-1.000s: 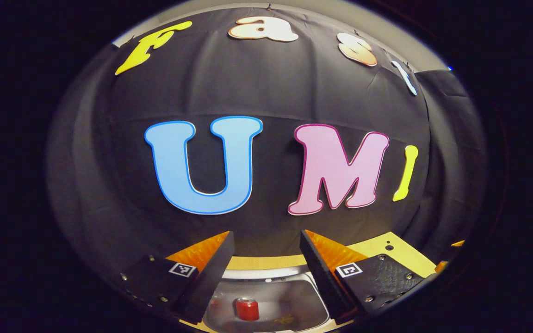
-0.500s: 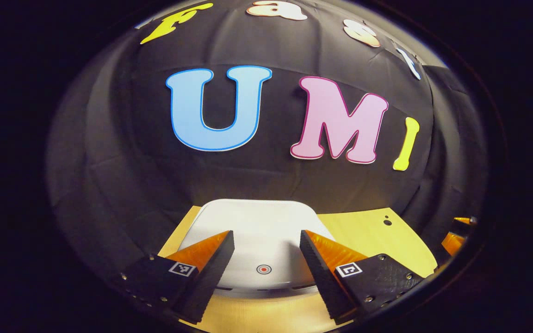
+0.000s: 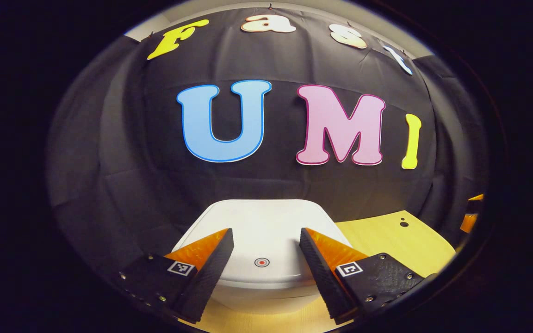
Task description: Press the lid of the desktop garbage bin to open it, pick up the crumpled paper on the desktop and throw it into the bin, then pick up the pop can on the desktop and drop it into the bin, and finally close the garbage bin lid.
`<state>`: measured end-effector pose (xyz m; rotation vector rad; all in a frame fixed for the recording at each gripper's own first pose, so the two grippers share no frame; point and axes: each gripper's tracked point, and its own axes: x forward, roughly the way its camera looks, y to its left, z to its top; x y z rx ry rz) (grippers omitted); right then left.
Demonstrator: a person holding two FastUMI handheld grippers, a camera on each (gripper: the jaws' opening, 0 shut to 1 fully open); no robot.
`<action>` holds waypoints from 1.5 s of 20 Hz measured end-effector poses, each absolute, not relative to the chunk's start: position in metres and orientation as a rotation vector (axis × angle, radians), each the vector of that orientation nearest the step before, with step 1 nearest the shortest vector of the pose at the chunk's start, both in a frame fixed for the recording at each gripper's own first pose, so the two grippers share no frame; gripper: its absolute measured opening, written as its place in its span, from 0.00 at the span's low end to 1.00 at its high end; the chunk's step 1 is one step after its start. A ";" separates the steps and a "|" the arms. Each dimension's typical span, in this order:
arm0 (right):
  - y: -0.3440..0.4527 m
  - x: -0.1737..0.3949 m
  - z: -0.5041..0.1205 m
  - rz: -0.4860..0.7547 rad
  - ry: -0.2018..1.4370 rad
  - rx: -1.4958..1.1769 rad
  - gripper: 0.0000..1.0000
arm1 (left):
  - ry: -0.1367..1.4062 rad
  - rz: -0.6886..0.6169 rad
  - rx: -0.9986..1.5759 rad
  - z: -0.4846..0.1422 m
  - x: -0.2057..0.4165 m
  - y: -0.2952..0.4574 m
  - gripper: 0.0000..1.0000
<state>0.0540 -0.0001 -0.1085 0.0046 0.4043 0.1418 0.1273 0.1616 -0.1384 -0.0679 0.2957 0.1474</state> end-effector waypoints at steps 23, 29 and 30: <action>0.004 0.076 -0.028 0.165 0.180 0.030 0.98 | 0.046 0.153 -0.138 0.006 0.080 0.060 0.95; -0.021 0.065 -0.016 0.198 0.125 0.024 0.98 | 0.062 0.163 -0.146 0.011 0.063 0.021 0.95; -0.028 0.063 -0.016 0.197 0.114 0.007 0.98 | 0.063 0.171 -0.146 0.011 0.063 0.016 0.95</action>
